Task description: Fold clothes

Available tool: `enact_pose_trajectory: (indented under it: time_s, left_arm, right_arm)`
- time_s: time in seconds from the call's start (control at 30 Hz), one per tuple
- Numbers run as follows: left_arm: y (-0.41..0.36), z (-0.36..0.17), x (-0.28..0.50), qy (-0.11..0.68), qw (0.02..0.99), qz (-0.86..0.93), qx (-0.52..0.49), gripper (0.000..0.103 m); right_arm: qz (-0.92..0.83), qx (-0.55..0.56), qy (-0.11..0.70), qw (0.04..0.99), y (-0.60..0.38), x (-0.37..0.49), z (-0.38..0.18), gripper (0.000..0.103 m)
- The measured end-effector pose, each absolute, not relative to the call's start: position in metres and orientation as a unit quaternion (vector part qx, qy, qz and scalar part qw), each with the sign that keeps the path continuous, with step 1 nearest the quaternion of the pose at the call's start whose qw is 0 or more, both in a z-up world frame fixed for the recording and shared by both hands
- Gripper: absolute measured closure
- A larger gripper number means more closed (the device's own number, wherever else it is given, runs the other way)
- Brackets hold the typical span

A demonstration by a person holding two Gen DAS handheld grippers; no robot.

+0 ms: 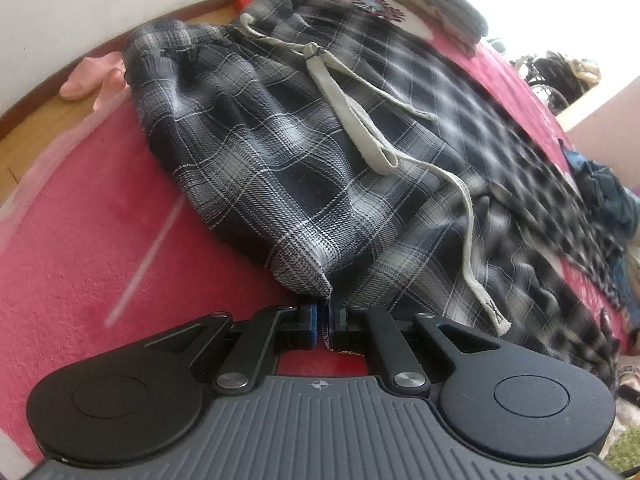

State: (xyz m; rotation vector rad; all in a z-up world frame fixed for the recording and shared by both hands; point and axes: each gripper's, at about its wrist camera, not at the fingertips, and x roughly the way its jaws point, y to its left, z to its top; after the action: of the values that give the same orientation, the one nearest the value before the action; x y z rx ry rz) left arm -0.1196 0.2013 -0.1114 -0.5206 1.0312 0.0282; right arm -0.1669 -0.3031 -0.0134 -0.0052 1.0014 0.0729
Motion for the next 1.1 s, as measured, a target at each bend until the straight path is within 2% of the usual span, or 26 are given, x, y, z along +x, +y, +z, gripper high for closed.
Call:
enact_pose_trajectory:
  time_s: [0.1, 0.27, 0.37, 0.4, 0.43, 0.63, 0.83, 1.0, 1.1]
  left_arm:
    - [0.201, -0.112, -0.12, 0.485, 0.839, 0.013, -0.247, 0.097]
    - [0.2, -0.111, -0.12, 0.486, 0.838, 0.014, -0.249, 0.095]
    - [0.199, -0.111, -0.118, 0.486, 0.838, 0.014, -0.246, 0.094]
    - [0.199, -0.111, -0.118, 0.486, 0.838, 0.015, -0.246, 0.094]
    - [0.199, -0.111, -0.118, 0.486, 0.839, 0.015, -0.246, 0.094]
    - [0.198, -0.111, -0.118, 0.485, 0.84, 0.016, -0.243, 0.094]
    - [0.194, -0.11, -0.119, 0.483, 0.845, 0.014, -0.23, 0.092]
    - [0.194, -0.11, -0.12, 0.479, 0.847, 0.013, -0.23, 0.092]
    - [0.196, -0.111, -0.119, 0.481, 0.845, 0.009, -0.235, 0.092]
  right_arm:
    - [0.011, -0.057, 0.482, 0.874, -0.304, -0.167, -0.022, 0.056]
    - [0.017, -0.074, 0.512, 0.856, -0.305, -0.168, -0.046, 0.057]
    - [0.022, -0.069, 0.516, 0.853, -0.311, -0.172, -0.051, 0.075]
    - [0.022, -0.067, 0.513, 0.856, -0.312, -0.172, -0.051, 0.09]
    - [0.019, -0.065, 0.505, 0.86, -0.314, -0.173, -0.048, 0.095]
    - [0.008, -0.039, 0.452, 0.891, -0.33, -0.172, -0.008, 0.097]
    - [0.058, -0.093, 0.397, 0.911, -0.325, -0.121, 0.04, 0.097]
    - [0.114, -0.106, 0.434, 0.888, -0.317, -0.037, 0.045, 0.097]
    - [0.129, -0.046, 0.5, 0.855, -0.326, 0.024, 0.018, 0.097]
